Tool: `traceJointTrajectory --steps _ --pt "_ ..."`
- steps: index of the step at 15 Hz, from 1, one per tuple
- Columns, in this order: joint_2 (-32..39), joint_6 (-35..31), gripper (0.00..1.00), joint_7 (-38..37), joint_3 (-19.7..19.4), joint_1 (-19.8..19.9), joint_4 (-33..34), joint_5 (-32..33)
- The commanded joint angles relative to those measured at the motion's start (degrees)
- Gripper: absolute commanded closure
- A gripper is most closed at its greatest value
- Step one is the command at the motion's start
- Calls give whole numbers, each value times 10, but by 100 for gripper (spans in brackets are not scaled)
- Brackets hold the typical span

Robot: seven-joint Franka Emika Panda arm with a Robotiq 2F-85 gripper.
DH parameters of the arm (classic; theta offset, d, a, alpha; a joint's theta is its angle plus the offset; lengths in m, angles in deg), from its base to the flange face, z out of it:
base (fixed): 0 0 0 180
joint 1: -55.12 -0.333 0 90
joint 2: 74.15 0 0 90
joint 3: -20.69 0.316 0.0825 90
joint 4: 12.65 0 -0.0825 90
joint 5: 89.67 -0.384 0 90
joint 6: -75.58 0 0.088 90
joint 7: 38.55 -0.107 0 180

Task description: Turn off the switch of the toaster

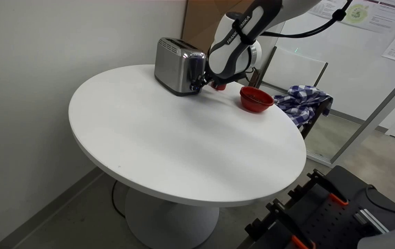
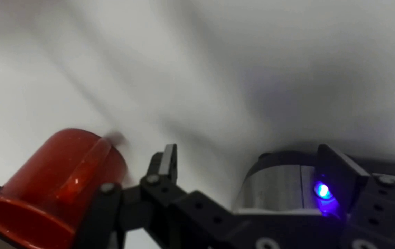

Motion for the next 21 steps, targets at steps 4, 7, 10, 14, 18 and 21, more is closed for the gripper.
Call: traceJointTrajectory --steps 4,7,10,14,18,21 --pt "-21 -26 0 36 7 8 -14 -5" --pt "-40 -48 0 65 16 20 -40 -2" --pt "-62 -68 0 87 34 36 -62 -5" --pt "-83 -60 0 101 53 54 -81 -8" --pt "-85 -43 0 102 51 56 -91 -9" --pt "-75 -53 0 95 38 49 -91 -7"
